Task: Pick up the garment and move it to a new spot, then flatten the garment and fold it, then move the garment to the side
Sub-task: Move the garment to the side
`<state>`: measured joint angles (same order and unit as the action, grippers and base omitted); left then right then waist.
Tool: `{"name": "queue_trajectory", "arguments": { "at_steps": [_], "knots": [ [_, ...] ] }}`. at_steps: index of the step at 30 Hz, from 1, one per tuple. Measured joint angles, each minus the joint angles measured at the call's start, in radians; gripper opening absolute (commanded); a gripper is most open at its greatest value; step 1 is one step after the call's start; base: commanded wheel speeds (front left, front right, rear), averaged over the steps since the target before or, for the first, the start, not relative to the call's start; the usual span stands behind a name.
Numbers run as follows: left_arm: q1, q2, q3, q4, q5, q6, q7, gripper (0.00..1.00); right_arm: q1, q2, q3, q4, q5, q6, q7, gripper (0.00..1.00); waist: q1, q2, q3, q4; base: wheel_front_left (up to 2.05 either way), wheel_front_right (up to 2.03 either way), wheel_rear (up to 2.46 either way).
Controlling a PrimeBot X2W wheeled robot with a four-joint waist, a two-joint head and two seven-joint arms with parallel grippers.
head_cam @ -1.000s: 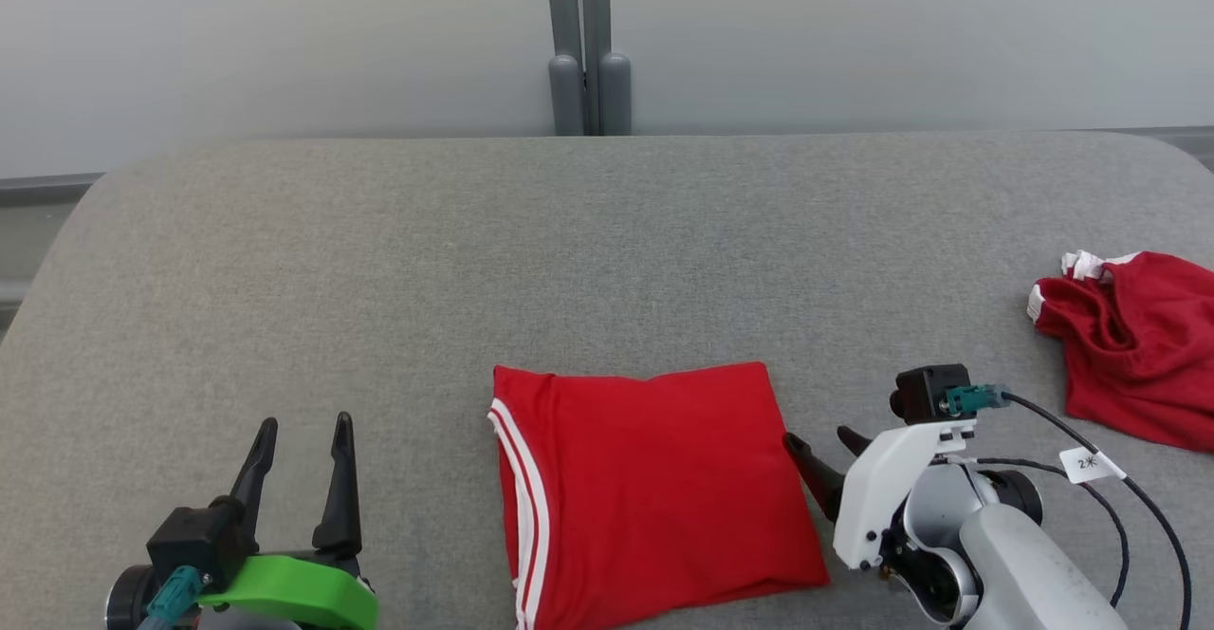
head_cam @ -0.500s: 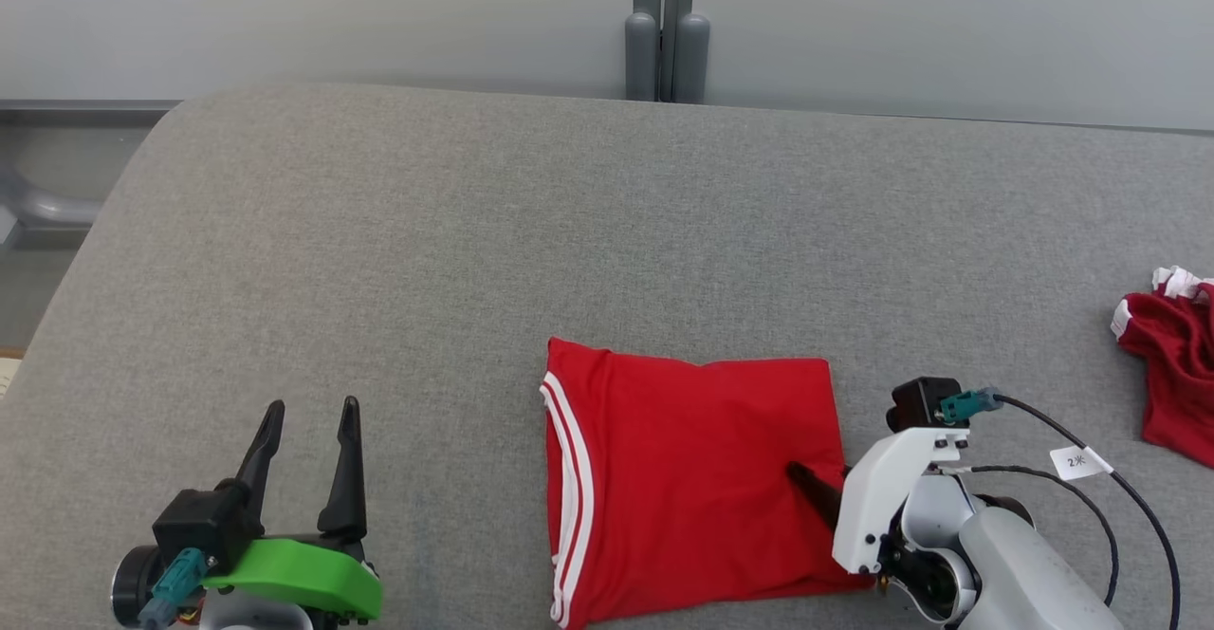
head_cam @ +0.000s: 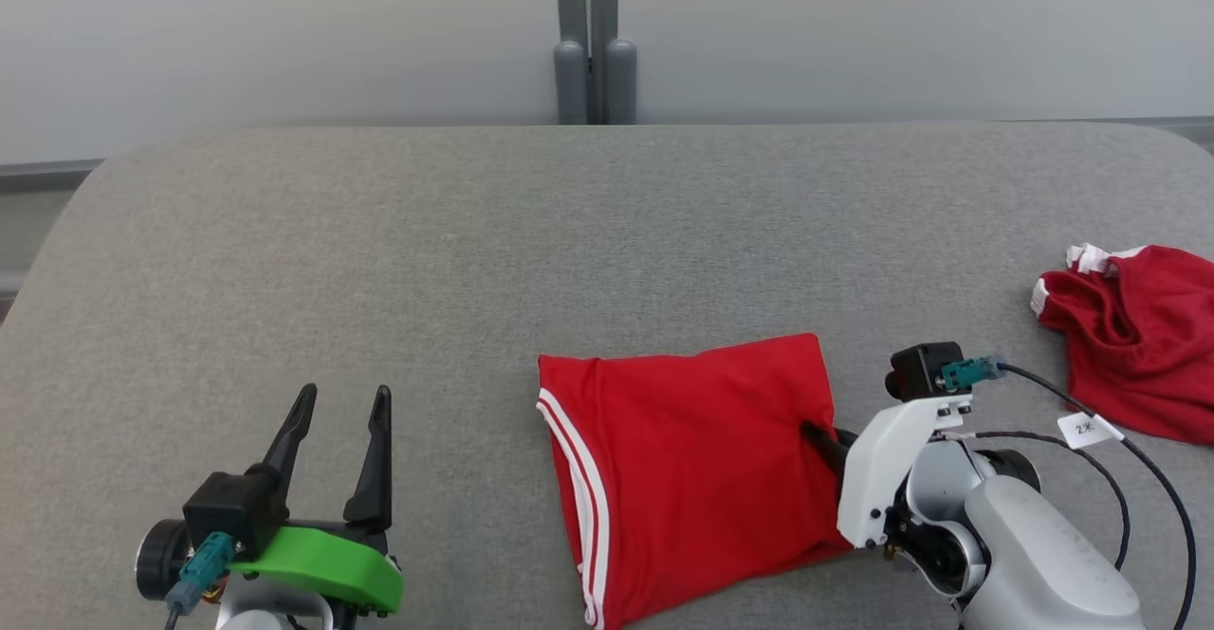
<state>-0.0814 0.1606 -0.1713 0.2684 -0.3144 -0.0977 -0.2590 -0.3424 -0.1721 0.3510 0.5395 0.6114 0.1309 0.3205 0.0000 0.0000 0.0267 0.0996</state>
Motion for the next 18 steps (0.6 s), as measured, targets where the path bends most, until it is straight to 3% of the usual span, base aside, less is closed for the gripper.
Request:
{"name": "queue_trajectory", "arguments": {
  "at_steps": [8, 18],
  "knots": [
    [-0.022, -0.013, -0.041, -0.016, 0.004, -0.008, 0.002, 1.0, -0.047, -0.057, 0.028, -0.059, 0.013, 0.0, 0.007, 0.0, 0.0, 0.0, -0.01, -0.137, 0.0, 0.0, 0.0],
    [-0.084, -0.005, -0.076, -0.021, 0.008, -0.016, 0.002, 1.0, -0.12, -0.063, 0.034, -0.088, 0.026, 0.0, -0.033, 0.0, 0.0, 0.0, 0.021, -0.325, 0.0, 0.0, 0.0]
  ]
}}
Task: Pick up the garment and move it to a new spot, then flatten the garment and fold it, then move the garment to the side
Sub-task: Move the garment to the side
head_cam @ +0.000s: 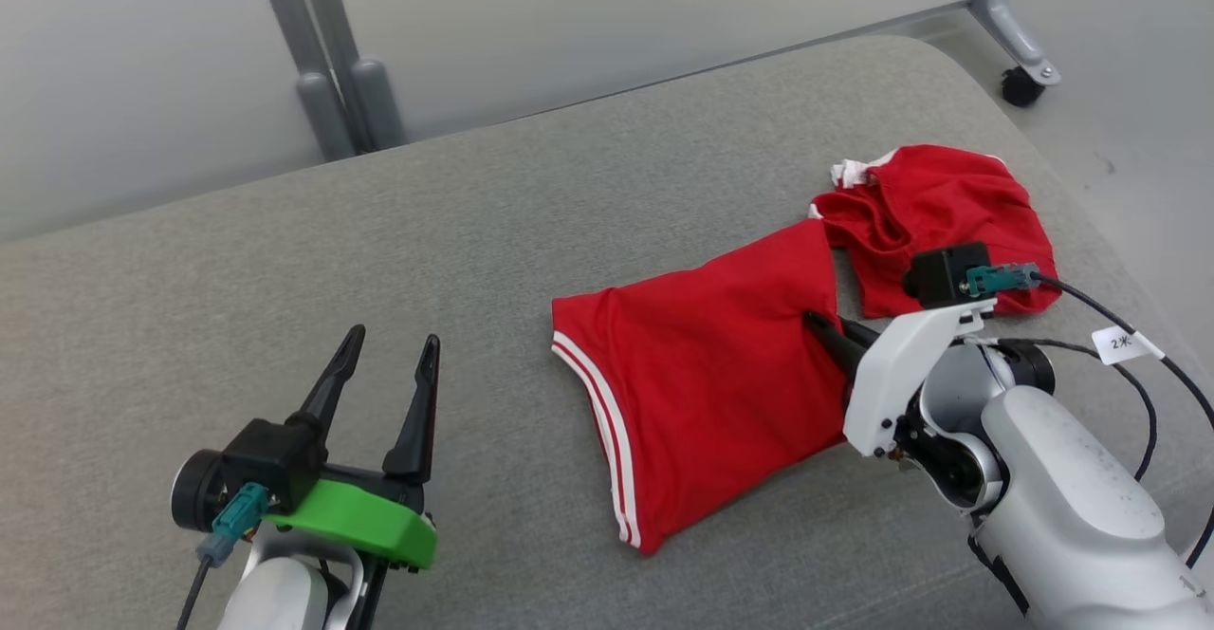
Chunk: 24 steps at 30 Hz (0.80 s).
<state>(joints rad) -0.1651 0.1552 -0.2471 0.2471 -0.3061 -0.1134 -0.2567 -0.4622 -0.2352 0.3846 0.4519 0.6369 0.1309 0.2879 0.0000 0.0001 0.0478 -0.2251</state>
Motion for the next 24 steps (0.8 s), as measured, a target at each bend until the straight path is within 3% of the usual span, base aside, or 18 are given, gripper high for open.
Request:
{"name": "queue_trajectory", "arguments": {
  "at_steps": [9, 24],
  "knots": [
    [-0.058, 0.04, -0.018, -0.03, 0.009, -0.002, 0.031, 1.0, -0.155, -0.048, 0.016, -0.014, 0.004, 0.0, -0.05, 0.0, 0.0, 0.0, 0.099, -0.089, 0.0, 0.0, 0.0],
    [-0.156, 0.109, -0.031, -0.104, 0.017, -0.007, 0.087, 1.0, -0.39, -0.315, -0.023, 0.127, 0.021, 0.0, -0.061, 0.0, 0.0001, 0.0, 0.35, -0.062, 0.0, 0.0, 0.0]
  ]
}}
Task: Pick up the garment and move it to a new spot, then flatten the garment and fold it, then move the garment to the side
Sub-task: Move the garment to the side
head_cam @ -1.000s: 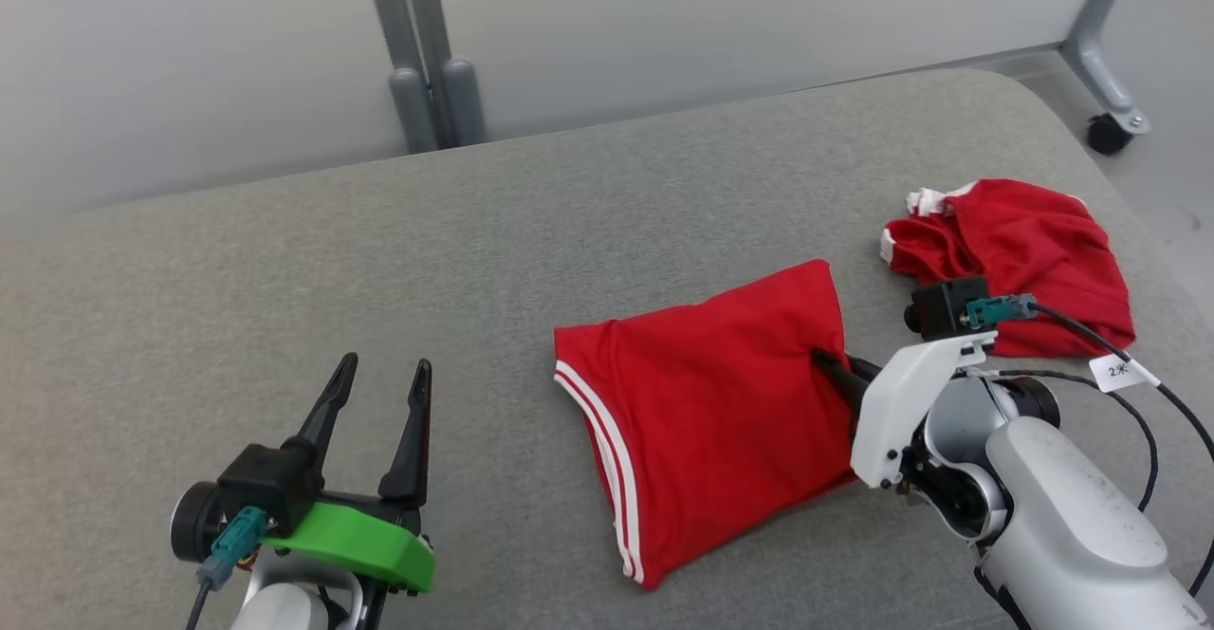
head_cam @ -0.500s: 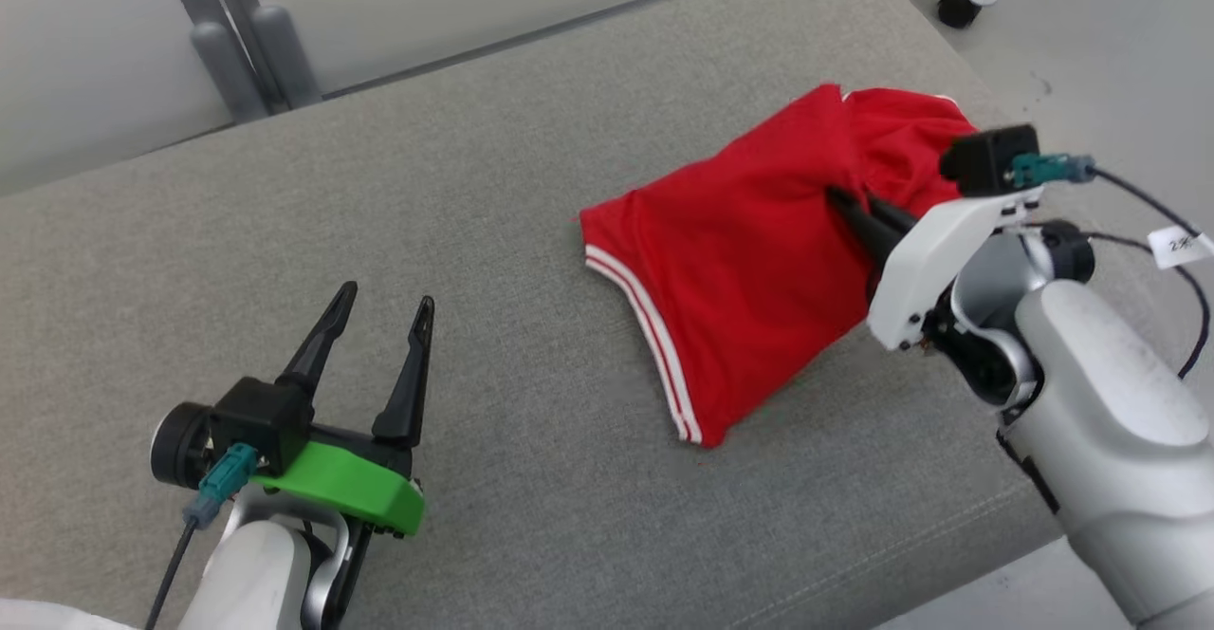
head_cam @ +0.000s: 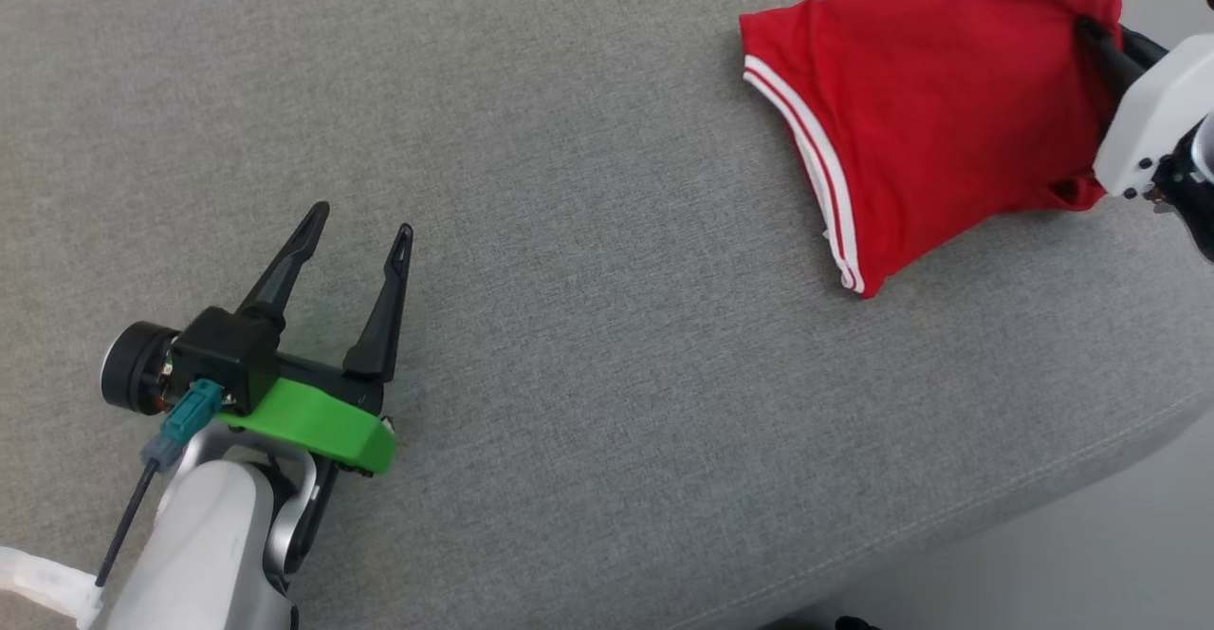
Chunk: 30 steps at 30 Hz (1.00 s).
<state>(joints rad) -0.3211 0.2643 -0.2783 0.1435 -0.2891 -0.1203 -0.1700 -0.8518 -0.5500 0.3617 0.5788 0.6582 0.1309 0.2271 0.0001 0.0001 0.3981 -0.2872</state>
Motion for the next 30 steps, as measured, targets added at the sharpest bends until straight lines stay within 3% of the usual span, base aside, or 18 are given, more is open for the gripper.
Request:
{"name": "queue_trajectory", "arguments": {
  "at_steps": [6, 7, 9, 15, 19, 24, 30],
  "knots": [
    [-0.018, 0.007, -0.004, -0.003, -0.001, -0.001, 0.002, 1.0, -0.043, -0.032, 0.013, 0.149, -0.024, 0.0, -0.033, 0.0, 0.0001, 0.0, 0.07, 0.032, 0.0, 0.0, 0.0],
    [-0.019, 0.005, -0.003, 0.0, -0.002, -0.001, -0.001, 1.0, -0.049, -0.029, 0.014, 0.179, -0.03, 0.0, -0.043, 0.2, 0.0001, 0.0, 0.076, 0.04, 0.0, 0.0, 0.0],
    [-0.019, 0.004, -0.003, 0.01, -0.007, 0.0, -0.008, 1.0, -0.056, -0.026, 0.018, 0.237, -0.049, 0.0, -0.066, 1.0, 0.0001, 0.0, 0.081, 0.054, 0.0, 0.0, 0.0],
    [-0.014, -0.009, -0.002, 0.046, -0.02, 0.007, -0.036, 1.0, -0.082, -0.022, 0.009, 0.386, -0.133, 0.0, -0.174, 1.0, 0.0001, 0.0, 0.045, 0.086, 0.0, 0.0, 0.0],
    [0.015, -0.022, 0.011, 0.07, -0.035, 0.018, -0.056, 1.0, -0.087, -0.004, -0.003, 0.408, -0.176, 0.0, -0.266, 1.0, 0.0001, 0.0, -0.005, 0.096, 0.0, 0.0, 0.0],
    [0.07, -0.025, 0.047, 0.079, -0.06, 0.045, -0.074, 1.0, -0.065, 0.026, -0.025, 0.347, -0.191, 0.0, -0.402, 1.0, 0.0, 0.0, -0.09, 0.108, 0.0, 0.0, 0.0],
    [0.131, -0.017, 0.095, 0.056, -0.079, 0.079, -0.081, 1.0, 0.055, 0.068, -0.041, 0.178, -0.171, 0.0, -0.453, 1.0, 0.0, 0.0, -0.192, 0.127, 0.0, 0.0, 0.0]
  ]
}}
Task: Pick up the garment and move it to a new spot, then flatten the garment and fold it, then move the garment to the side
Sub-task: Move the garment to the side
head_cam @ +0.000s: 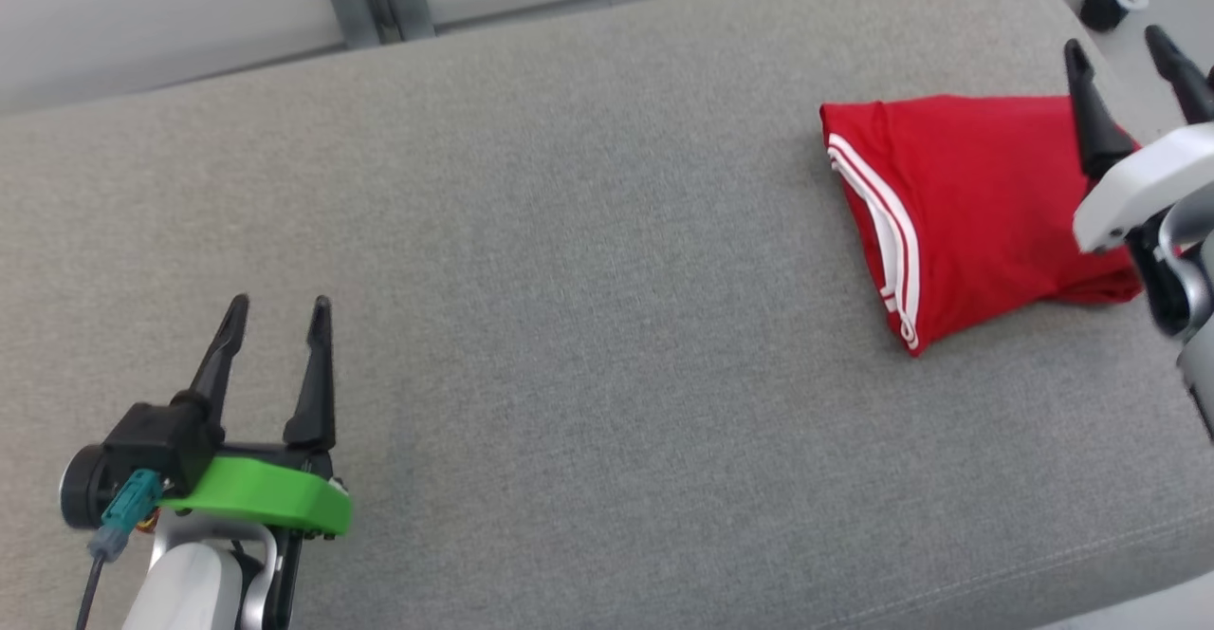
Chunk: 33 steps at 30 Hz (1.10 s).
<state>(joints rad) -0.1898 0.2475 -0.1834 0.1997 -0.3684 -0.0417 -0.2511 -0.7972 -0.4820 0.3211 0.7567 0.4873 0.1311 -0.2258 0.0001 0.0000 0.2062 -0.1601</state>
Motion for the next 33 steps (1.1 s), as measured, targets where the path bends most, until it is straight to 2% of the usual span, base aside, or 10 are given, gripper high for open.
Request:
{"name": "queue_trajectory", "arguments": {
  "at_steps": [3, 8, 12, 17, 23, 33],
  "knots": [
    [0.031, -0.001, 0.024, -0.01, -0.016, 0.018, -0.003, 1.0, 0.09, 0.016, -0.008, -0.097, 0.002, 0.0, -0.006, 1.0, 0.0, 0.0, -0.048, 0.012, 0.0, 0.0, 0.0],
    [0.088, 0.004, 0.058, -0.018, -0.019, 0.052, -0.006, 1.0, 0.239, 0.097, -0.048, -0.242, -0.017, 0.0, -0.024, 1.0, 0.0, 0.0, -0.119, 0.032, 0.0, 0.0, 0.0],
    [0.125, -0.014, 0.079, -0.015, -0.045, 0.054, -0.007, 1.0, 0.36, 0.144, -0.064, -0.304, -0.044, 0.0, -0.031, 1.0, -0.0001, 0.0, -0.163, 0.049, 0.0, 0.0, 0.0],
    [0.147, -0.021, 0.086, 0.013, -0.042, 0.049, -0.01, 1.0, 0.461, 0.2, -0.098, -0.349, -0.067, 0.0, -0.035, 1.0, -0.0001, 0.0, -0.193, 0.072, 0.0, 0.0, 0.0],
    [0.158, -0.058, 0.111, 0.029, -0.007, 0.031, -0.01, 1.0, 0.558, 0.249, -0.159, -0.414, -0.114, 0.0, -0.036, 1.0, 0.0, 0.0, -0.211, 0.091, 0.0, 0.0, 0.0],
    [0.173, -0.102, 0.157, 0.044, 0.046, -0.01, -0.01, 1.0, 0.607, 0.272, -0.165, -0.475, -0.146, 0.0, -0.036, 1.0, -0.0001, 0.0, -0.222, 0.086, 0.0, 0.0, 0.0]
  ]
}}
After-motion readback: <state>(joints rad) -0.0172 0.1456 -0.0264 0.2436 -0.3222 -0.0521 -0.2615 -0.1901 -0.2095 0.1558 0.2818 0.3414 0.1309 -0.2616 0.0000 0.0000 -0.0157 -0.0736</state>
